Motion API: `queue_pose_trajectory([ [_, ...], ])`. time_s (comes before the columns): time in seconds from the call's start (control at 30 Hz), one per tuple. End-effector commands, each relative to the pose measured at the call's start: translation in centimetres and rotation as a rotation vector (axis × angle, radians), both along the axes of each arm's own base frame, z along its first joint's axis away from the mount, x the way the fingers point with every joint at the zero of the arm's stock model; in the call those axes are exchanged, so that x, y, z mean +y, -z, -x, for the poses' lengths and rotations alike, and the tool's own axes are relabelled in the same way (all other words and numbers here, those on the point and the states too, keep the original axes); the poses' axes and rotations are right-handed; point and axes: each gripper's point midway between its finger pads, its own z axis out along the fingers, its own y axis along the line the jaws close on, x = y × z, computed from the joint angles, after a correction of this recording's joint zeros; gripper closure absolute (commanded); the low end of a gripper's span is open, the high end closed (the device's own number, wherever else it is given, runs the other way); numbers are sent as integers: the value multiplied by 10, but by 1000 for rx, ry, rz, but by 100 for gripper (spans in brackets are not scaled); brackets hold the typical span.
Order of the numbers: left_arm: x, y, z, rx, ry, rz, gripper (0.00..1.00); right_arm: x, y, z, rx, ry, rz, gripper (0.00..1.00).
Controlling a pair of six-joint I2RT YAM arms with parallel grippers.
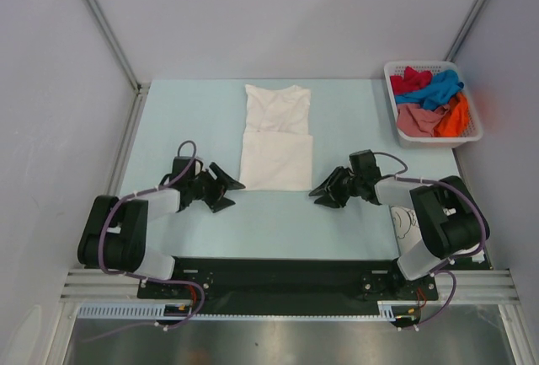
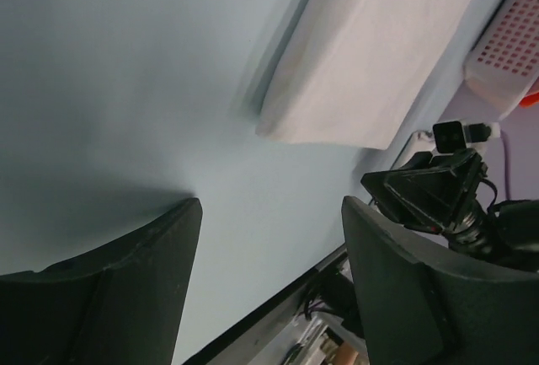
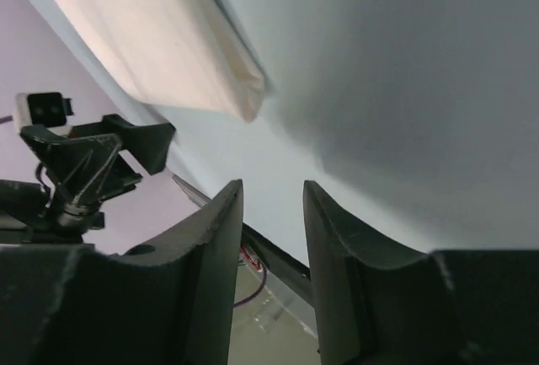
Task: Fold and stack the t-shirts
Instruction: Fold the tshirt
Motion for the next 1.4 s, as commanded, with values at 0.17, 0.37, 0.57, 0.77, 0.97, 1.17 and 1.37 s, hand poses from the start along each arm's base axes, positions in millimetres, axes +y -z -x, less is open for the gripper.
queue_pose_trajectory([
  [0.17, 2, 9, -10, 56, -262, 46, 28, 15, -9, -40, -72, 267, -30, 58],
  [0.37, 7, 25, -11, 114, -355, 52, 35, 4, 8, -28, -30, 357, -44, 56],
  [0.57, 6, 30, -20, 129, -386, 58, 41, -2, 16, -31, -36, 379, -26, 56],
  [0.77, 5, 34, -24, 131, -380, 42, 50, -4, 19, -42, -32, 413, -38, 58],
  [0.97, 5, 42, -20, 156, -375, 27, 52, -2, 22, -45, -27, 402, -27, 61],
  [1.17, 5, 46, -21, 160, -369, 19, 59, -1, 26, -44, -10, 405, -26, 65],
  [1.37, 2, 45, -29, 124, -340, 38, 82, 2, 29, -46, -5, 375, -29, 81],
])
